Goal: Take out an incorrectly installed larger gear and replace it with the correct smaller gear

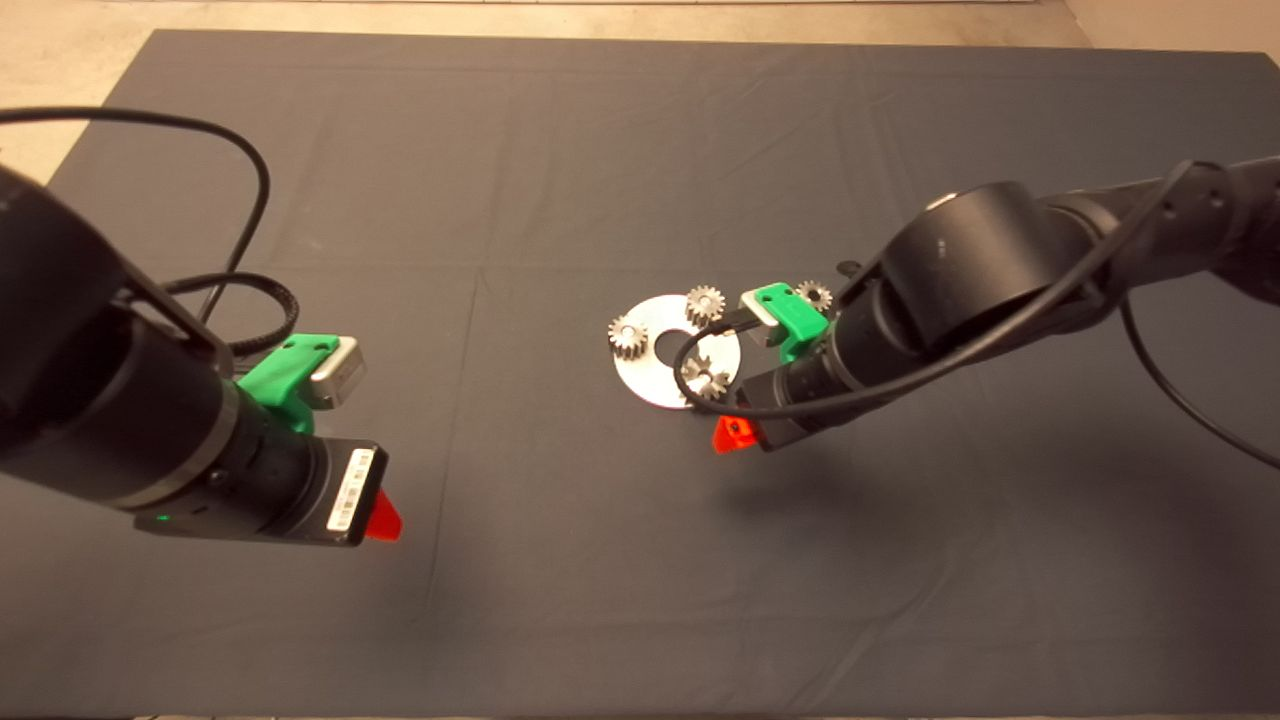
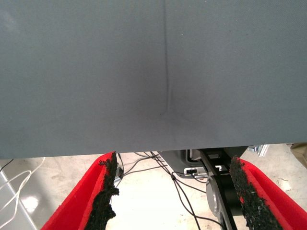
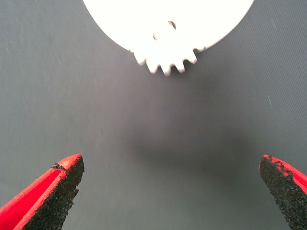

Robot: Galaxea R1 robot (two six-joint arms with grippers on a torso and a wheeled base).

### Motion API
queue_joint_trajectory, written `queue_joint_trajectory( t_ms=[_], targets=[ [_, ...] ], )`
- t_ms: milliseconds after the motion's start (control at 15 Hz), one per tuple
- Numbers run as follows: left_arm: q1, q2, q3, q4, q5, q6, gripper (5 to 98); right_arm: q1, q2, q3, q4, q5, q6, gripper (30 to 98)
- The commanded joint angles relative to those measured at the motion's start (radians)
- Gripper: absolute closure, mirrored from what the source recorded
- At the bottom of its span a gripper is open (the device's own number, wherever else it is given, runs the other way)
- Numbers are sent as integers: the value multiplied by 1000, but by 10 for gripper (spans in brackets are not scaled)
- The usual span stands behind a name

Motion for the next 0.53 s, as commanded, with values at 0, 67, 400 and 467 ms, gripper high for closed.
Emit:
queue_joint_trajectory(
  t_ms=[0,67,400,467],
  targets=[
    [-8,1,1,8,133,-7,444,-10,109,-172,-105,-125,-95,315],
    [-7,1,-1,10,133,-7,444,-11,131,-226,-115,-125,-123,315],
    [-8,-3,5,11,133,-6,444,-54,155,-331,-122,-125,-184,315],
    [-8,-3,7,10,133,-6,444,-59,155,-342,-125,-125,-189,315]
  ],
)
